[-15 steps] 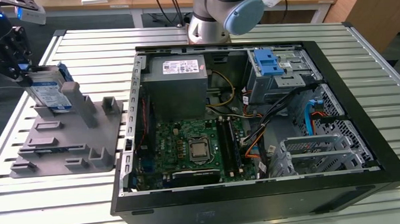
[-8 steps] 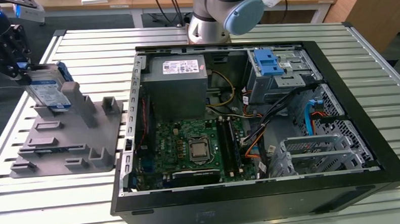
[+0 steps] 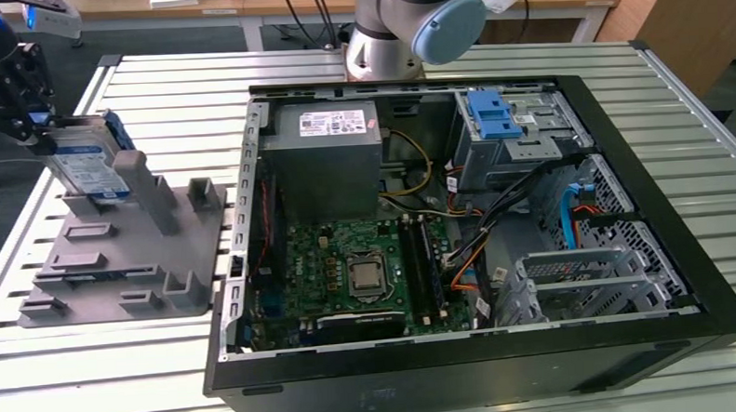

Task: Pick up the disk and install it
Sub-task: 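Pick up the disk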

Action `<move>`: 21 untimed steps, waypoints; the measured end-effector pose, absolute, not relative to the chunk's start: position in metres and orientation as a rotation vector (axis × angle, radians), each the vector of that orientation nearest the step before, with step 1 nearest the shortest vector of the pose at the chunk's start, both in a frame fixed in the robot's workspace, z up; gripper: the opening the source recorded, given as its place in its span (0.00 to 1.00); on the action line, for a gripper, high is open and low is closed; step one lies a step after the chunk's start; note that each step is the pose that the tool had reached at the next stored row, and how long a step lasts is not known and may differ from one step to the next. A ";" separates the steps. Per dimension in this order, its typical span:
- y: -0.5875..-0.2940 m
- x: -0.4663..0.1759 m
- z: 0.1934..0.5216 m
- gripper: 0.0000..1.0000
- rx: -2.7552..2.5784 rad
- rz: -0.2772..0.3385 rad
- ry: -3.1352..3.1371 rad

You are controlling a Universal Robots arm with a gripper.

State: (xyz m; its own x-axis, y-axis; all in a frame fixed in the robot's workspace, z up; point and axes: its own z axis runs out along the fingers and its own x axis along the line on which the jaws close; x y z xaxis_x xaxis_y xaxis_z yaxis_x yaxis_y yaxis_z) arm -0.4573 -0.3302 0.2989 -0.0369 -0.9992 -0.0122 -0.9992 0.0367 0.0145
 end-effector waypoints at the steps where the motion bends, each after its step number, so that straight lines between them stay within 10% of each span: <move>1: -0.330 -0.457 0.299 0.36 2.179 -0.030 -2.261; 21: -0.330 -0.457 0.309 0.36 2.179 -0.030 -2.261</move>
State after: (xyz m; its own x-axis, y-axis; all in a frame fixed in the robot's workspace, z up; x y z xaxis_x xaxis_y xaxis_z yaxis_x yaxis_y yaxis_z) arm -0.4574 -0.3302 0.3087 -0.0369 -0.9992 -0.0127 -0.9992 0.0367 0.0146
